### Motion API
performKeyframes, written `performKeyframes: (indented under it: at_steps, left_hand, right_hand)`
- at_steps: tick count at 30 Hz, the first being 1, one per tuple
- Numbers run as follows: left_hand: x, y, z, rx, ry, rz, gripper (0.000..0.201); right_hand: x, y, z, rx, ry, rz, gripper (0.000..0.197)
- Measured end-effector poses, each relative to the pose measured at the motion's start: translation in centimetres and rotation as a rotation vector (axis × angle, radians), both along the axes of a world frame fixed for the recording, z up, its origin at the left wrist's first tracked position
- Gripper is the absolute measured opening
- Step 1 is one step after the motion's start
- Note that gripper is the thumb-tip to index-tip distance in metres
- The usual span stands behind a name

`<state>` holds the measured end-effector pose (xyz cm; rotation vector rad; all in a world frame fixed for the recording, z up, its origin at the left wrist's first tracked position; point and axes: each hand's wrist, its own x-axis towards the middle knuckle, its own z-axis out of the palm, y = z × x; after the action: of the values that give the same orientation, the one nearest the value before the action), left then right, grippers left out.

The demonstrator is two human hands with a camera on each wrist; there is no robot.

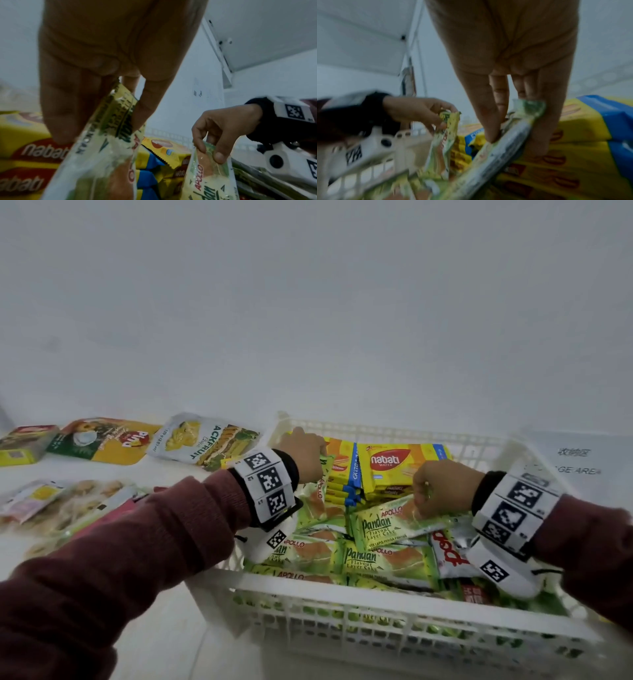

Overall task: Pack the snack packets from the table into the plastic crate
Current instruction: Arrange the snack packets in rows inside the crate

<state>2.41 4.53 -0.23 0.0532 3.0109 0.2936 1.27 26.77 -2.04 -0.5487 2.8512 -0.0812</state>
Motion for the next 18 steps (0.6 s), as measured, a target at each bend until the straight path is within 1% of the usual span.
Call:
performKeyframes:
  at_steps: [1, 3, 4, 5, 6, 7, 9, 10, 11, 12, 13, 14, 15, 16, 18]
  left_hand:
    - [-0.1, 0.0, 0.1, -0.075, 0.01, -0.005, 0.036]
    - [-0.3, 0.0, 0.5, -0.111, 0.023, -0.028, 0.018]
    - [-0.5, -0.1, 0.8, -0.094, 0.018, -0.035, 0.017]
    - [-0.6, -0.3, 1.2, -0.067, 0.012, -0.036, 0.02]
    - [-0.7, -0.5, 1.6, -0.012, 0.009, -0.029, 0.022]
    - [-0.7, -0.7, 2.1, 0.079, 0.006, -0.015, 0.03]
    - [-0.7, -1.0, 2.2, 0.348, -0.042, 0.046, 0.049]
    - [-0.4, -1.0, 2.1, 0.452, -0.083, 0.066, 0.052]
    - [-0.1, -0.8, 1.7, 0.499, -0.119, 0.075, 0.051]
    - [0.1, -0.6, 1.3, 0.479, -0.142, 0.065, 0.044]
    - [0.4, -0.3, 0.8, 0.411, -0.149, 0.039, 0.035]
    - [0.7, 0.0, 0.4, 0.28, -0.145, -0.012, 0.027]
    - [0.9, 0.4, 0.2, 0.122, -0.137, -0.074, 0.023]
    - [1.0, 0.7, 0.0, -0.027, -0.149, -0.131, 0.022]
    - [1.1, 1.2, -0.1, -0.265, -0.2, -0.192, 0.022]
  right_hand:
    - [0.1, -0.1, -0.1, 0.071, -0.009, 0.004, 0.022]
    - [0.7, -0.5, -0.1, 0.229, 0.013, 0.028, 0.019]
    - [1.1, -0.8, 0.0, 0.3, 0.051, 0.058, 0.015]
    - [1.3, -1.0, 0.1, 0.348, 0.08, 0.093, 0.011]
    - [1.4, -1.2, 0.0, 0.36, 0.091, 0.137, 0.014]
    - [1.5, -1.4, -0.2, 0.344, 0.07, 0.18, 0.024]
    - [1.7, -2.0, -0.9, 0.279, -0.022, 0.264, 0.045]
    - [1.8, -2.3, -1.2, 0.262, -0.046, 0.311, 0.051]
    - [1.8, -2.6, -1.6, 0.258, -0.05, 0.351, 0.054]
    - [1.8, -2.7, -2.0, 0.264, -0.038, 0.378, 0.054]
    - [1.7, -2.9, -2.2, 0.27, -0.026, 0.389, 0.052]
    - [1.6, -2.9, -2.4, 0.269, -0.018, 0.386, 0.05]
    - [1.5, -2.9, -2.4, 0.264, -0.013, 0.376, 0.048]
    - [1.4, -2.8, -2.5, 0.26, -0.011, 0.364, 0.046]
    - [1.3, -2.7, -2.6, 0.262, 0.0, 0.349, 0.043]
